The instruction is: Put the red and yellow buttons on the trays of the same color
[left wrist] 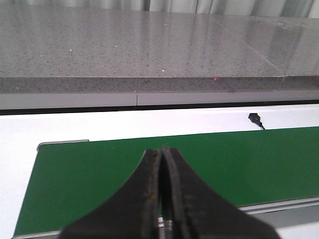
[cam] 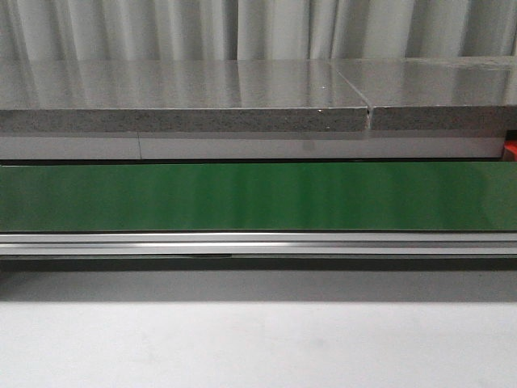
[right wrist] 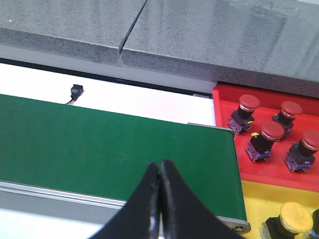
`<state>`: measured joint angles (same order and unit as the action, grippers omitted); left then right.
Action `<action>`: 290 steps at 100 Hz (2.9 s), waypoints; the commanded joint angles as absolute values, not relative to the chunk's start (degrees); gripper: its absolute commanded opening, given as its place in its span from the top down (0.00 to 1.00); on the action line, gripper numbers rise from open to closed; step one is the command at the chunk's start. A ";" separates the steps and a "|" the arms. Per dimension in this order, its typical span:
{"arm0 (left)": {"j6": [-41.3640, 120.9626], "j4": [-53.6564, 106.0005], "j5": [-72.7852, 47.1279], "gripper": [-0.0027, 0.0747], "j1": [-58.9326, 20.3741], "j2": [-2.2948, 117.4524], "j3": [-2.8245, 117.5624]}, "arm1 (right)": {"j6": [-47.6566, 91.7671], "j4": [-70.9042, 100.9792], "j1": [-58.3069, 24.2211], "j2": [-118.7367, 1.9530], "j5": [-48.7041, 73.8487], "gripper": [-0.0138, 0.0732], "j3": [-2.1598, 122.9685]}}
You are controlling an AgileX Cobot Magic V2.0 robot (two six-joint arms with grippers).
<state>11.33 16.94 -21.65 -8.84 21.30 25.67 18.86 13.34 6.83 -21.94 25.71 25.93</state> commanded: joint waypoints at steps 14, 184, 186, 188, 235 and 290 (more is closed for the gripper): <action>11.35 17.91 -17.57 0.99 -9.35 21.72 27.18 | 19.49 13.68 6.78 -22.19 21.75 0.92 27.40; 11.35 17.91 -17.57 0.99 -9.35 21.72 27.18 | 0.45 -5.02 -1.67 1.43 2.40 0.92 -0.94; 11.35 17.91 -17.57 0.99 -9.35 21.72 27.18 | 0.45 -5.02 -1.67 1.43 2.40 0.92 -0.94; 11.35 17.91 -17.57 0.99 -9.35 21.72 27.18 | 0.45 -5.02 -1.67 1.43 2.40 0.92 -0.94; 11.35 17.91 -17.57 0.99 -9.35 21.72 27.18 | 0.45 -5.02 -1.67 1.43 2.40 0.92 -0.94; 5.29 6.44 0.00 0.99 -9.23 16.02 15.78 | 0.45 -5.02 -1.67 1.43 2.40 0.92 -0.94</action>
